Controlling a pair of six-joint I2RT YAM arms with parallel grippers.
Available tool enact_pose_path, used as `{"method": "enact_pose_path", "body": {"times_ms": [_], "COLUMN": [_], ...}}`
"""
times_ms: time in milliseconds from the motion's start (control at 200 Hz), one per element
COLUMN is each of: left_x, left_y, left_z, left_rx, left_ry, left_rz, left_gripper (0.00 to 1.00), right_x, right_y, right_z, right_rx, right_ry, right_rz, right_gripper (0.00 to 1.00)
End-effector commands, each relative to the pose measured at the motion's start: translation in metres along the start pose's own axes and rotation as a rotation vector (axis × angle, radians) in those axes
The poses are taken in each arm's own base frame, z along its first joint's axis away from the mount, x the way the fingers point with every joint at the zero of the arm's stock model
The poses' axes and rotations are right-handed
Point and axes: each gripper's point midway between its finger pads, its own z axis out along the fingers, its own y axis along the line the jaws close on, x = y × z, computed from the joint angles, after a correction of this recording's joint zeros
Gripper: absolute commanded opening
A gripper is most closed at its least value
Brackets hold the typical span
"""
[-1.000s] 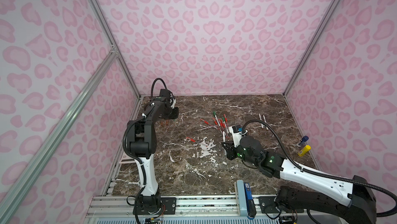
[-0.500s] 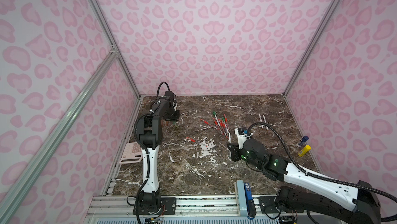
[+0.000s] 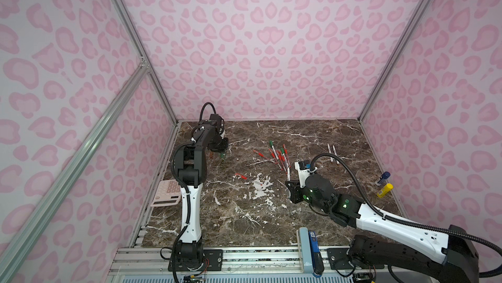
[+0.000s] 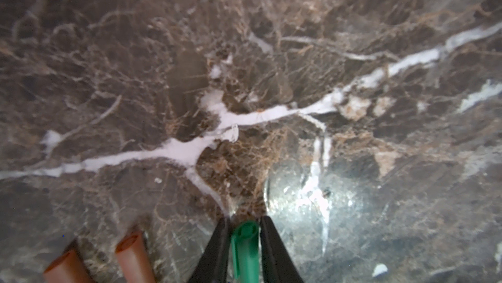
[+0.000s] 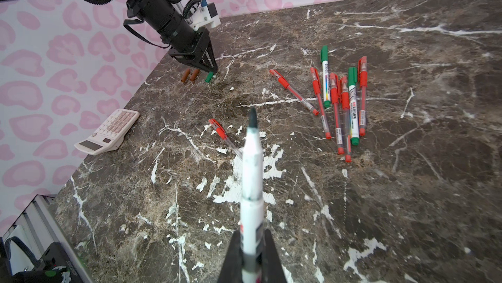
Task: Open the pen caps
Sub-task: 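Lower the green cap beside the brown caps and open the left gripper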
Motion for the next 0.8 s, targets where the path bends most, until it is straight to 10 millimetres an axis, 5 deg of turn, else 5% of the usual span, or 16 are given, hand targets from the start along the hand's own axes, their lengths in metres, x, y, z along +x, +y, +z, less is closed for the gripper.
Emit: {"method": "enact_pose_path", "body": {"times_ms": [0,205,440,795], "left_x": [0.012,0.006,-0.002,0.059], "left_y": [0.007,0.003,-0.018,-0.047], "left_z": [0.011,-0.012,-0.09,-0.186], "left_rx": [-0.027,-0.019,0.038,0.18], "left_ry": [0.053,0.011,-0.142,-0.366], "left_rz": [-0.015,-0.018,-0.009,0.033], "left_gripper": [0.26,0.29,0.45,0.79], "right_x": [-0.001,-0.003,-0.015,-0.032], "right_y": [0.002,0.001,-0.018,-0.102], "right_z": [0.001,-0.005,-0.011,-0.009], "right_rx": [-0.011,-0.005,0.068,0.239], "right_ry": [-0.004,-0.005,-0.029,0.064], "right_rz": [0.01,0.004,-0.024,-0.026], "right_gripper": [0.0,0.0,0.0,0.0]}}
